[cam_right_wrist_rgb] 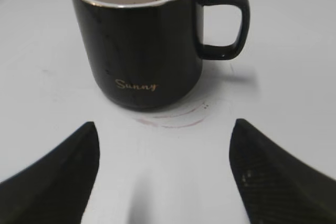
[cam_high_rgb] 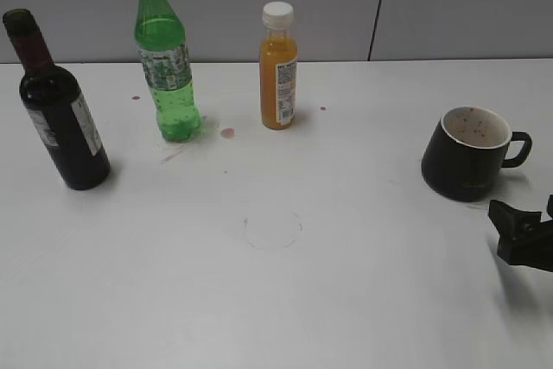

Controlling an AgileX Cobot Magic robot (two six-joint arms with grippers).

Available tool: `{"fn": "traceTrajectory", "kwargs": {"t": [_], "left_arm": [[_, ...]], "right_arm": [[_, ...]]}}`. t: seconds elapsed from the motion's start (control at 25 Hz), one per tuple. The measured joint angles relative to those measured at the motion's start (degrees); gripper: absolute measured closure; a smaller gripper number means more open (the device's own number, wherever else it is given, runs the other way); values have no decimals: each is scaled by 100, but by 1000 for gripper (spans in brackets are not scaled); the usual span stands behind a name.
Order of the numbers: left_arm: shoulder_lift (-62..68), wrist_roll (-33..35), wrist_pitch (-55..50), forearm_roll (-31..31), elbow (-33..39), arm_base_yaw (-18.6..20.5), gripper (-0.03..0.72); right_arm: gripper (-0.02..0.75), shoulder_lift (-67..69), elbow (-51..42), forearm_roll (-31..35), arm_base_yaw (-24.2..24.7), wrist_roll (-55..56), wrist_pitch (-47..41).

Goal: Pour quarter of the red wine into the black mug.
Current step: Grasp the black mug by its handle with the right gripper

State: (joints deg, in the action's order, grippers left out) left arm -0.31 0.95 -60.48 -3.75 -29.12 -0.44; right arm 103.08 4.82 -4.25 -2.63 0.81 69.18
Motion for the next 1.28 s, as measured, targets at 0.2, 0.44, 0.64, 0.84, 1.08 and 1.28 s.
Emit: {"fn": "traceTrajectory", "kwargs": {"t": [0.2, 0.44, 0.64, 0.84, 1.08, 1.28], "left_arm": [[0, 0, 0, 0, 0, 0, 99], [0, 0, 0, 0, 0, 0, 99], [0, 0, 0, 0, 0, 0, 99], [0, 0, 0, 0, 0, 0, 99], [0, 0, 0, 0, 0, 0, 99], [0, 0, 0, 0, 0, 0, 99]], "right_arm": [[154, 7, 30, -508, 365, 151, 7], [154, 19, 418, -1864, 1624, 502, 19], [154, 96, 787, -2518, 2197, 517, 25], [154, 577, 1200, -2765, 2283, 341, 25], [155, 967, 1605, -2771, 2283, 243, 25], [155, 1026, 1778, -2747, 2283, 238, 25]]}}
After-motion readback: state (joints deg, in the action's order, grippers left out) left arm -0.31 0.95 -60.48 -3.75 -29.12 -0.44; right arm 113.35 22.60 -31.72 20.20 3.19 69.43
